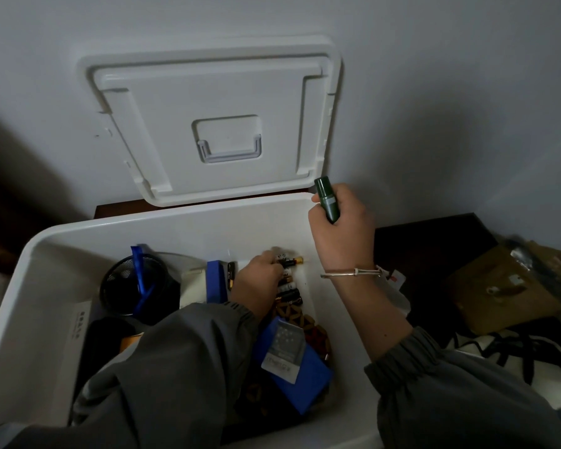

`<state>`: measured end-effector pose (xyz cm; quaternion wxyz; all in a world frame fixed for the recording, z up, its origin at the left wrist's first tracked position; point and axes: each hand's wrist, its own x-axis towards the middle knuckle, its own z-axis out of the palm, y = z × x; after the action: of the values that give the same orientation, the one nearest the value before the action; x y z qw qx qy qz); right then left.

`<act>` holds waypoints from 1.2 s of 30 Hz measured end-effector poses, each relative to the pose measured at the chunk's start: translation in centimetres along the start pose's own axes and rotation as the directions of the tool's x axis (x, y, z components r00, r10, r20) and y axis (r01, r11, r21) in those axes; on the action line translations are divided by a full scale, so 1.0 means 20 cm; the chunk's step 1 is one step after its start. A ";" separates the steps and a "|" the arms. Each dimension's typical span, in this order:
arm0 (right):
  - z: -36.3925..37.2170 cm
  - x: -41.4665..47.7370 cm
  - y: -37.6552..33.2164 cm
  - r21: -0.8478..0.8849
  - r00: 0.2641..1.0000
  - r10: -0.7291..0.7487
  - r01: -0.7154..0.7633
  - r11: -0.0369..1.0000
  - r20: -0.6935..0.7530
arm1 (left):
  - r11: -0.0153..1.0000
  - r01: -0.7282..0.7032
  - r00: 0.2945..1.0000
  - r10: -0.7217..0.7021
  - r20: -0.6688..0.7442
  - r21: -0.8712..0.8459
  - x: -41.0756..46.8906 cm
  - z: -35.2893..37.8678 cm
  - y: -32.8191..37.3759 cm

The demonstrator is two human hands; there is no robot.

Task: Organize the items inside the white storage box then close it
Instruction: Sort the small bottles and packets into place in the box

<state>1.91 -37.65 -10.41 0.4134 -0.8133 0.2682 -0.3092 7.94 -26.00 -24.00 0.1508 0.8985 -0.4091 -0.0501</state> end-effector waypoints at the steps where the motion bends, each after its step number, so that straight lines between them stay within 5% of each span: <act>1: 0.00 0.00 0.00 -0.020 1.000 -0.007 0.007 1.000 0.001 | 0.998 -0.021 1.000 0.020 0.012 0.060 0.00 0.00 0.00; 7: 0.00 -0.01 0.00 -0.057 0.999 -0.035 0.035 0.998 0.002 | 0.994 -0.024 1.000 0.024 0.000 0.104 0.00 0.00 0.00; 13: -0.01 -0.01 0.00 -0.062 1.000 -0.025 0.025 0.998 0.000 | 0.967 0.166 0.964 -0.201 -0.172 -0.195 0.00 -0.01 0.02; 17: 0.00 -0.01 0.00 -0.058 1.000 -0.018 0.017 0.998 -0.008 | 0.864 0.330 0.915 -0.392 -0.095 -0.381 -0.02 -0.01 0.01; 20: 0.00 -0.01 0.00 -0.068 1.000 -0.015 0.015 0.998 0.000 | 0.803 0.349 0.914 -0.405 -0.014 -0.483 -0.02 -0.02 0.02; 24: 0.00 -0.01 0.00 -0.072 1.000 -0.025 0.024 0.997 -0.009 | 0.872 0.277 0.946 -0.322 -0.046 -0.403 -0.02 -0.01 0.03; 28: 0.00 -0.01 0.00 -0.075 0.999 -0.034 0.033 0.997 -0.009 | 0.977 0.170 0.985 -0.169 0.019 -0.127 0.01 -0.02 0.03; 30: 0.00 -0.01 0.00 -0.074 1.000 -0.030 0.029 0.997 -0.006 | 0.973 0.169 0.985 -0.164 0.043 -0.157 0.02 -0.02 0.01; 36: 0.00 0.00 0.00 -0.077 1.000 -0.022 0.023 0.997 0.007 | 0.640 0.485 0.831 -0.550 0.086 -0.596 0.02 -0.07 0.03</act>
<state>1.83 -37.66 -10.51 0.3793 -0.8325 0.2694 -0.3008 8.04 -26.28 -22.41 0.4245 0.8848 -0.0894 -0.1702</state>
